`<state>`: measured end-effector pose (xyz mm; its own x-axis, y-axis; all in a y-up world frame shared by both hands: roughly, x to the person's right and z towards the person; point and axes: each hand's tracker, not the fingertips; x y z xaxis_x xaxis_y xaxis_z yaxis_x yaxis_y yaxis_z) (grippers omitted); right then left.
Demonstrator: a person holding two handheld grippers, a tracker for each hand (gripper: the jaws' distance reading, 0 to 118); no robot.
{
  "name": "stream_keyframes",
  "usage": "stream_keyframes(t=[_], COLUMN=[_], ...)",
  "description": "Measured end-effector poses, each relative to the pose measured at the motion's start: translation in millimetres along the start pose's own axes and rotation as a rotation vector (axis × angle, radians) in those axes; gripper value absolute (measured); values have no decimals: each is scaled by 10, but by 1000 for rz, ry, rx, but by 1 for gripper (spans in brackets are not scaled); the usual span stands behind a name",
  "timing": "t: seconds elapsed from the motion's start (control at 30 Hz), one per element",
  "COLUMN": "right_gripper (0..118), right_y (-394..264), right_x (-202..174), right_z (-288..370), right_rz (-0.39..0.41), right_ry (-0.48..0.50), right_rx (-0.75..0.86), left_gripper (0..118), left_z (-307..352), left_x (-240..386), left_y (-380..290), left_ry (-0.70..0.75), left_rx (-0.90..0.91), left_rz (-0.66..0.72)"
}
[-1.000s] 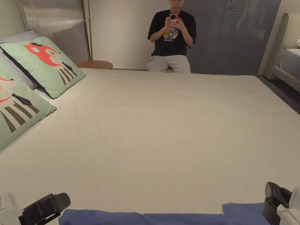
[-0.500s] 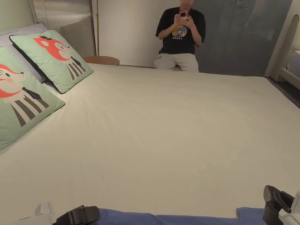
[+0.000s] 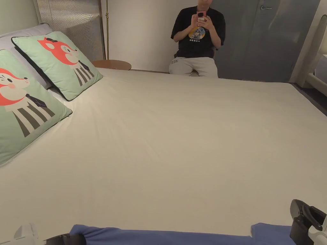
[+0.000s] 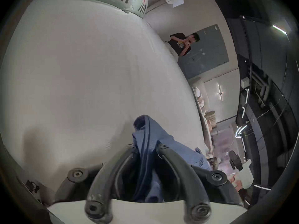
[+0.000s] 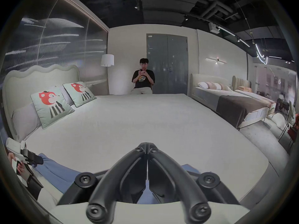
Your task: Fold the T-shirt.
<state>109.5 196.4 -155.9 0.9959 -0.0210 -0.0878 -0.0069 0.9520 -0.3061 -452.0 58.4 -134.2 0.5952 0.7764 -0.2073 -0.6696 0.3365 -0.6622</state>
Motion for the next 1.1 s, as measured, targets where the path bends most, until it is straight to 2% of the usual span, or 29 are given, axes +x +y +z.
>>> stream_keyframes(t=[0.13,0.2,0.3,0.43,0.53,0.57,0.7,0.87,0.93,1.0,1.1], right_gripper=[0,0,0,0,0,0,0,0,0,0,0], right_y=[10,-5,-31,-53,-33,-32,-30,6,-3,-34,-65], right_x=[57,90,109,76,13,10,71,233,300,372,460], right_z=[36,40,28,6,16,26,86,221,273,315,358], right_rz=[-9,-17,-29,-42,-40,-40,-66,-96,-112,-117,-132], right_ry=[-10,-10,-8,12,35,42,59,47,36,21,9], right_rx=[8,10,8,3,5,8,25,42,46,50,49], left_gripper=[9,9,9,9,9,9,9,9,9,9,11], left_z=[366,570,748,724,516,427,-170,-876,-1092,-1318,-1492], left_x=[-139,0,-7,327,745,603,995,1472,1548,1503,1576], left_y=[151,134,163,85,-35,36,-142,-632,-789,-866,-1043], left_ry=[75,95,128,21,-114,-142,-177,-57,-2,8,66], left_rx=[118,179,193,171,111,84,-35,-134,-147,-162,-194], left_rz=[80,126,77,14,-40,-62,-152,-248,-304,-283,-335])
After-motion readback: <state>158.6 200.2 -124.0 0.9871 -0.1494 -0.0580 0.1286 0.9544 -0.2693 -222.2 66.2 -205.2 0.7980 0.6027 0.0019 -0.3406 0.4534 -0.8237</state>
